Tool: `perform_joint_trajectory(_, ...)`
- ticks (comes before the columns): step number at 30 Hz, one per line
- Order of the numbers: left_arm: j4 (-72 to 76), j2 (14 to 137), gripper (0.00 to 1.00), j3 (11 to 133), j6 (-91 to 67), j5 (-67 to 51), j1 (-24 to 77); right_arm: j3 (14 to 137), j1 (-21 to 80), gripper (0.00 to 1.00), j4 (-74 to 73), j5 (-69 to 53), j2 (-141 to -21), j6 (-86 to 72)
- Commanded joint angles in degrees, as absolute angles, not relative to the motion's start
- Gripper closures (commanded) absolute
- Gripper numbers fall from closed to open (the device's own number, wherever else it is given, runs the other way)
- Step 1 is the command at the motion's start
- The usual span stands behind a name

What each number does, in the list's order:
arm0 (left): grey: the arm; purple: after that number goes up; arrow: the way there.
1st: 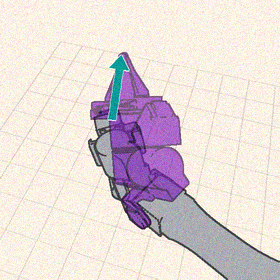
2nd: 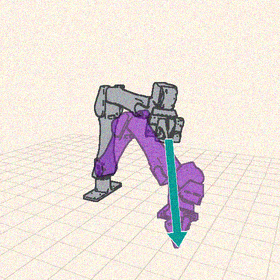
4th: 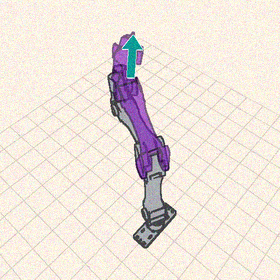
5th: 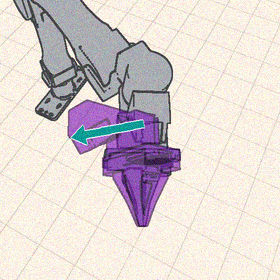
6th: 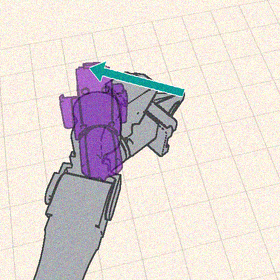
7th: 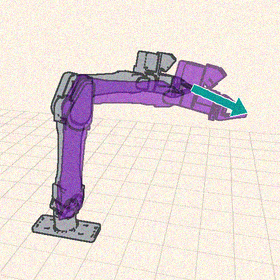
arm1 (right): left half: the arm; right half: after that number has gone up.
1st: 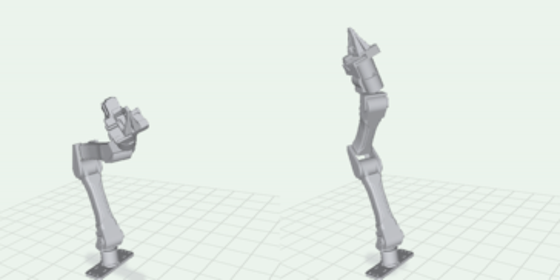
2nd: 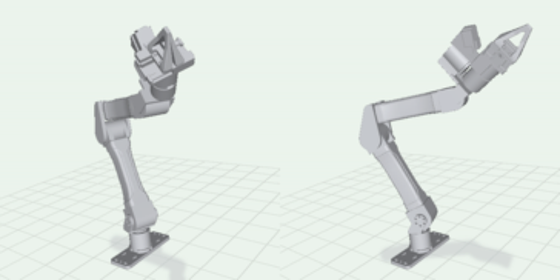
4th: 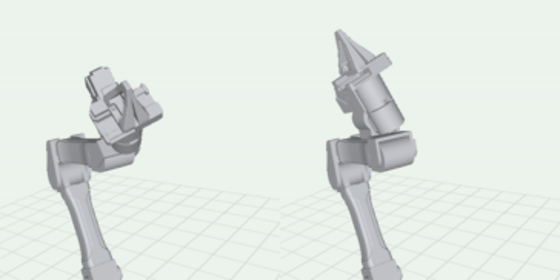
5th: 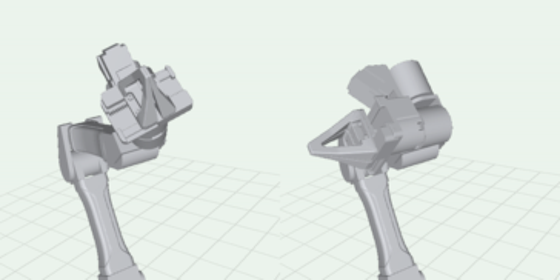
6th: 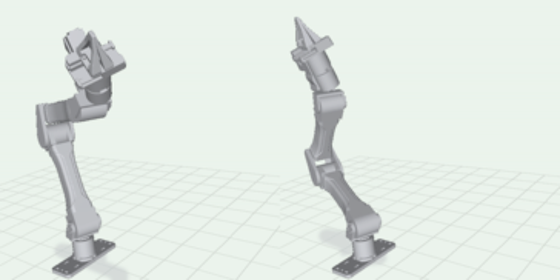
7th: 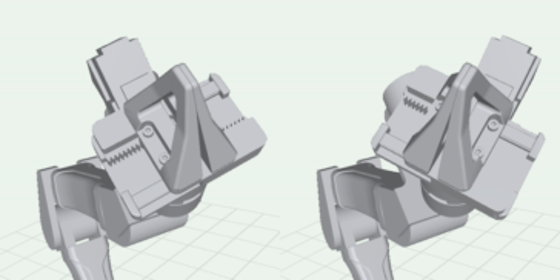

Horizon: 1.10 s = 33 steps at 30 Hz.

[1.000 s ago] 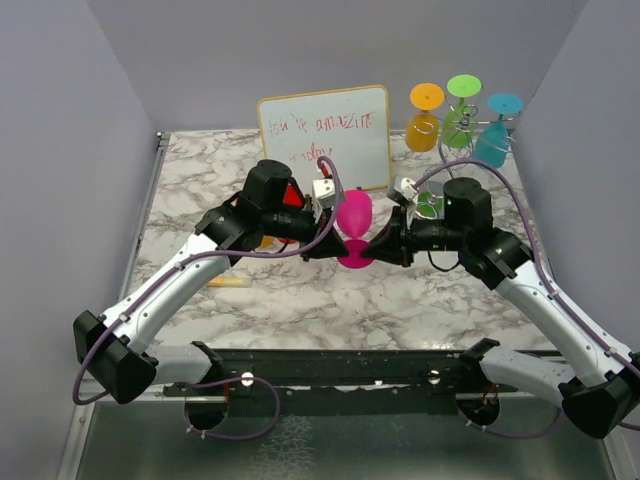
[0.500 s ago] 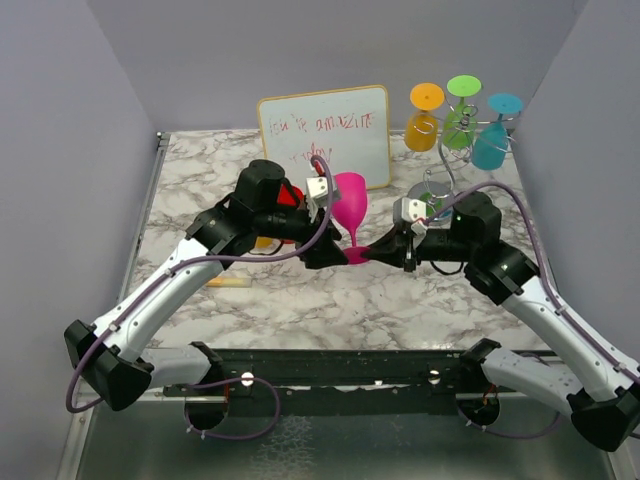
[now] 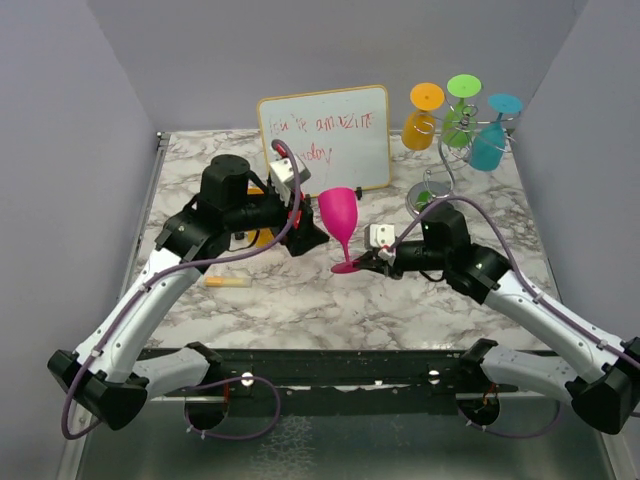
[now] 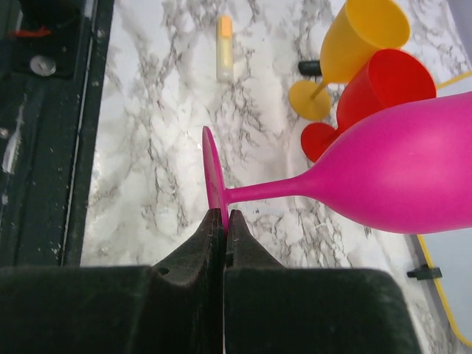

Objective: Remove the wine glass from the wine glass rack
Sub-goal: Place the wine glass at the center of the board.

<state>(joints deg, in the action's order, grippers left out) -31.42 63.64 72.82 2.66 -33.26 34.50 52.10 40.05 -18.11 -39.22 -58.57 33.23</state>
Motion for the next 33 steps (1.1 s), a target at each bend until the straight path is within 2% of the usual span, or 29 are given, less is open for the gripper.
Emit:
perform_joint_trajectory(1,-32.03,66.19,0.01,75.64,-1.56,-37.35,27.33,48.83,42.34,0.99,-17.80,-31.15,-57.94,40.52)
perform_joint_trajectory(6,-31.99,67.82,0.01,76.71,-3.42,-36.45,24.67,44.44,46.62,0.99,-13.06,-24.93,-56.15,45.16)
perform_joint_trajectory(8,-32.00,68.09,0.01,77.03,-3.03,-39.67,24.44,42.22,47.77,1.00,-9.80,-23.74,-54.46,46.45)
perform_joint_trajectory(16,-31.95,68.47,0.01,77.61,2.41,-50.80,24.35,34.55,48.88,0.99,-2.92,-25.29,-49.25,56.37)
perform_joint_trajectory(20,-31.90,69.53,0.01,79.45,5.03,-52.95,24.39,29.73,50.04,0.99,3.75,-24.91,-47.46,59.48)
perform_joint_trajectory(26,-32.35,72.72,0.01,80.22,4.93,-56.14,24.40,27.09,51.17,0.99,6.12,-23.40,-46.32,65.01)
perform_joint_trajectory(29,-32.65,72.72,0.01,79.56,5.36,-55.31,24.35,26.96,51.28,1.00,5.63,-24.02,-46.45,67.41)
perform_joint_trajectory(33,-37.12,74.05,0.01,82.94,5.89,-48.43,24.40,26.79,51.26,0.99,5.38,-25.29,-45.88,70.88)
